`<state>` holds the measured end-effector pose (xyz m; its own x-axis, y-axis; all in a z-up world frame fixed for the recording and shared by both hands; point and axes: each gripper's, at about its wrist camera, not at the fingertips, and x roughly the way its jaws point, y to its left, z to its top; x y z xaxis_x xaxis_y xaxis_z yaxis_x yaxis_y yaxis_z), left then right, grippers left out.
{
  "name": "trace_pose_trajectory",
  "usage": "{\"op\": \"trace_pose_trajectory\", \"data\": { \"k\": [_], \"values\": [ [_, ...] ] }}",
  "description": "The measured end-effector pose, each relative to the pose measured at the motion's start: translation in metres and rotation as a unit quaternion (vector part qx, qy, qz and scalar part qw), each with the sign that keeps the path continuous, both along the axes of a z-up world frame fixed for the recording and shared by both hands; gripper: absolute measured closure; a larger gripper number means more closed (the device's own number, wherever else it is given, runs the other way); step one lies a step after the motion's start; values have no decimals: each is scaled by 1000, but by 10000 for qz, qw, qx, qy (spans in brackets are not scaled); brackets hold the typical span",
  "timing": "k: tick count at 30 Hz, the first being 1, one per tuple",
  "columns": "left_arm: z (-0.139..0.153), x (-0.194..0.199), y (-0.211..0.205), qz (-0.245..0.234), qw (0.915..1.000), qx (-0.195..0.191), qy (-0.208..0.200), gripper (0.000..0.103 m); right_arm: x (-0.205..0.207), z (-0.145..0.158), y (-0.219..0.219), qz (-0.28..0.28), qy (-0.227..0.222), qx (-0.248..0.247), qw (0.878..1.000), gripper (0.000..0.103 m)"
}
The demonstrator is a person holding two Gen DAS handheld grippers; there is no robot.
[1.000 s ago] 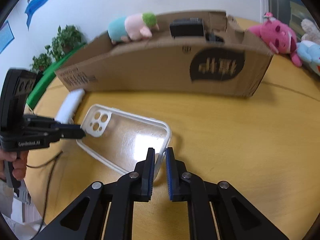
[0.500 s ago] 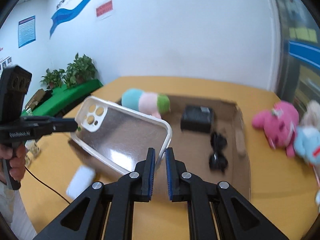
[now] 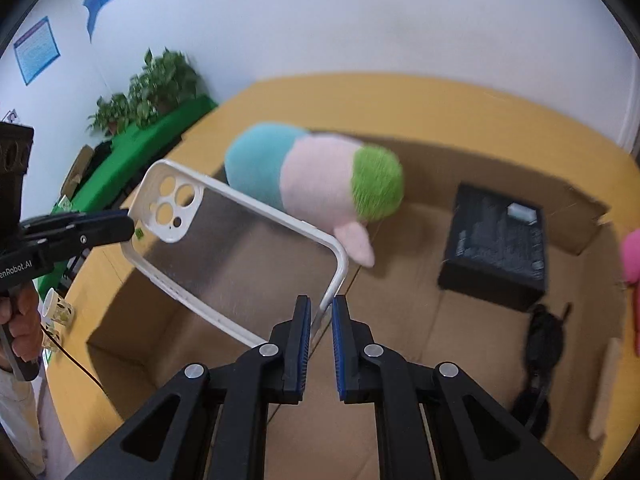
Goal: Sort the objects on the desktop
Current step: 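Carry the phone case into the cardboard box and open the left gripper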
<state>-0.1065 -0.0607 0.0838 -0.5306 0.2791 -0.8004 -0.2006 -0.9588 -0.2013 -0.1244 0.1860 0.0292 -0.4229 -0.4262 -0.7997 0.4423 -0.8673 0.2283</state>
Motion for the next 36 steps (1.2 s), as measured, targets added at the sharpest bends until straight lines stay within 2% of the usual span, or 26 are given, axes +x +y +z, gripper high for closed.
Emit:
{"op": "trace_pose_trajectory", "data": {
  "k": [4,7,10,15,17,19,21,23,26,27,28,29,30,32,33,36],
  "values": [
    [-20,-21,-3,84,9988,-228,-432,95,-29,-33,-13,68,-607,-40,9981,93],
    [-36,-33,3,49,9951,-664,-732,95,-46,-51,-26,138,-968,169,9951,93],
    [-50,-42,14,1,9888,-1115,-996,95,-54,-66,-35,157,-1171,406,9922,93],
    [-68,-52,21,81,9772,-1678,-1297,94,-57,-75,-39,56,-1302,331,9909,93],
    [-70,-53,24,96,9746,-1798,-1331,94,-56,-75,-39,31,-1308,318,9909,91],
    [-69,-52,25,111,9760,-1714,-1342,94,-56,-76,-38,-2,-1304,292,9910,90],
    [-64,-46,23,209,9773,-1668,-1292,93,-55,-74,-35,-67,-1278,305,9913,84],
    [-51,-34,22,217,9803,-1682,-1011,92,-46,-60,-30,-115,-1062,297,9938,64],
    [-17,-4,16,347,9866,-1559,-328,88,-11,-17,-20,-113,-217,626,9977,57],
    [-2,11,13,373,9898,-1373,-31,86,2,-1,-14,-153,51,606,9980,42],
    [17,34,10,405,9925,-1109,331,82,18,15,-8,-222,340,541,9977,22],
    [27,45,10,421,9927,-992,534,67,40,32,-1,-312,680,448,9962,8],
    [41,64,9,451,9918,-869,818,44,62,47,5,-434,1040,408,9928,4],
    [63,98,12,480,9866,-652,1420,21,99,65,17,-691,1562,488,9841,0],
    [72,121,17,419,9824,-511,1745,21,115,69,22,-834,1663,542,9810,0],
    [79,143,35,205,9800,-232,1967,21,140,71,33,-1283,1725,590,9748,0]
  ]
}}
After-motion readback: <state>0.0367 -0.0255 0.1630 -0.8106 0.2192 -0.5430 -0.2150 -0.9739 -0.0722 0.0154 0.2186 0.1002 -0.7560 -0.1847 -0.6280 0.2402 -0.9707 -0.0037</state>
